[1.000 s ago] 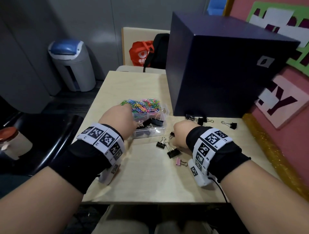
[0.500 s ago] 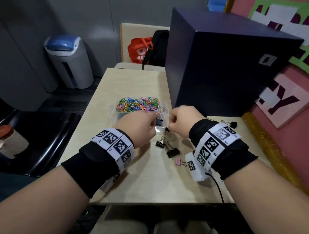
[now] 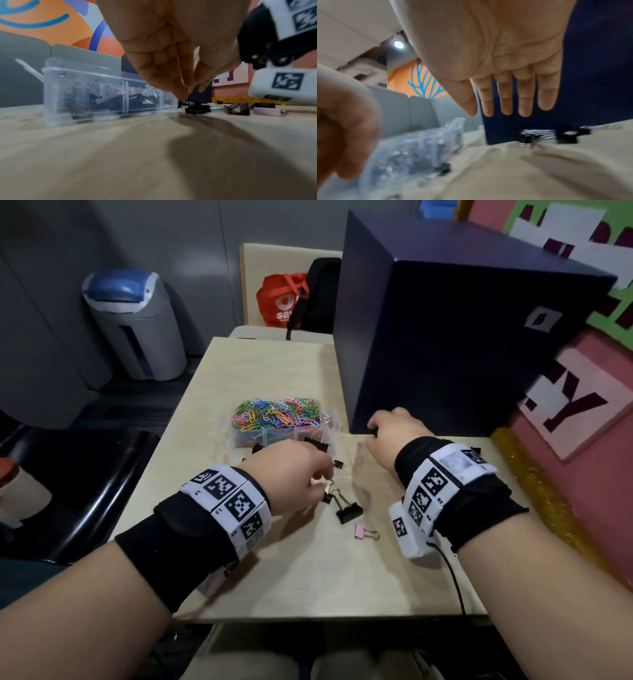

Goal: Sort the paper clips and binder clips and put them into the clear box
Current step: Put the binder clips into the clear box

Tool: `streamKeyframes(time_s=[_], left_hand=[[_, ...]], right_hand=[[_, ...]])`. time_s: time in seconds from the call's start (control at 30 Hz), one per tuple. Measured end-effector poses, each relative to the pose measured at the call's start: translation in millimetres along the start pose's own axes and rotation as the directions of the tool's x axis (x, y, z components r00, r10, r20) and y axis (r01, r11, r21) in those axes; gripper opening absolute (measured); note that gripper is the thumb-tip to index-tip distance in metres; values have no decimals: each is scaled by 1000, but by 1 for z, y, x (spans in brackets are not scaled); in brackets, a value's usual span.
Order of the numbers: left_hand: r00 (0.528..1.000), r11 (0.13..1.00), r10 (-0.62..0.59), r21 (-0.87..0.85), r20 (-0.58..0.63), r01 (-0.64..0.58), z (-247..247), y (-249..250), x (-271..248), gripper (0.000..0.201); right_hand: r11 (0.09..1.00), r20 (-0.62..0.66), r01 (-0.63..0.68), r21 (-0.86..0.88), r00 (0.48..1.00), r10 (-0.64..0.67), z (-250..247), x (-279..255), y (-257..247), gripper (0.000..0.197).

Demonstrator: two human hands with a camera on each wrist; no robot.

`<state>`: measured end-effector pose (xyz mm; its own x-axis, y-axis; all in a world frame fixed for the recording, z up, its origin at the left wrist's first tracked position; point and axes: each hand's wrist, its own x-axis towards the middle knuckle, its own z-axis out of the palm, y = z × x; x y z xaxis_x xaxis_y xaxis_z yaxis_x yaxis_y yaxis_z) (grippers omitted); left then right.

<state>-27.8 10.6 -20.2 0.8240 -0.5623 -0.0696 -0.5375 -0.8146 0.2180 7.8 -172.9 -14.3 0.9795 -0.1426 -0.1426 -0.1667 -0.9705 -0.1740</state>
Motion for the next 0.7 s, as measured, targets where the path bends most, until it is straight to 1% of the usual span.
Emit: streamKeyframes(time_s=[0.03,0.1,0.17,0.23,0.3,0.37,0.43,0.5,0.57,0.63,0.67,0.7], left_hand=[[1000,1000,15,14,20,-15,1,0,0,29],[997,998,38,40,61,-40,1,1,1,34],[992,995,60,74,107,-68,0,3,1,38],[988,989,79,116,129,-94,0,4,2,40],[987,984,87,144,138,-107,1,3,2,38],[985,980,84,165,151,-109,1,2,3,36],[984,979,79,175,161,-107,1,2,3,35],[984,980,73,173,165,-102,2,2,3,35],[983,980,66,172,170,-96,2,2,3,34],[982,982,63,167,175,-93,2,2,3,34],[982,982,64,165,177,-94,2,2,3,34],[981,981,65,166,180,-96,2,2,4,34]], right_hand=[[997,68,-29,-69,997,33,2,2,4,42],[980,197,-24,-198,978,64,7,5,8,51],[961,250,-17,-275,964,88,9,5,5,53],[949,268,3,-315,960,86,11,2,0,48],[956,264,74,-282,964,4,14,-4,-3,41],[984,220,105,-144,973,-71,15,-9,-2,33],[999,158,40,-2,987,-39,9,-11,3,31],[994,86,-106,15,991,104,4,-6,13,39],[960,64,-276,-40,958,278,0,2,24,52],[902,93,-423,-88,898,430,-1,9,34,72],[880,117,-459,-123,874,472,-1,10,37,82],[874,140,-465,-140,865,482,1,14,41,90]])
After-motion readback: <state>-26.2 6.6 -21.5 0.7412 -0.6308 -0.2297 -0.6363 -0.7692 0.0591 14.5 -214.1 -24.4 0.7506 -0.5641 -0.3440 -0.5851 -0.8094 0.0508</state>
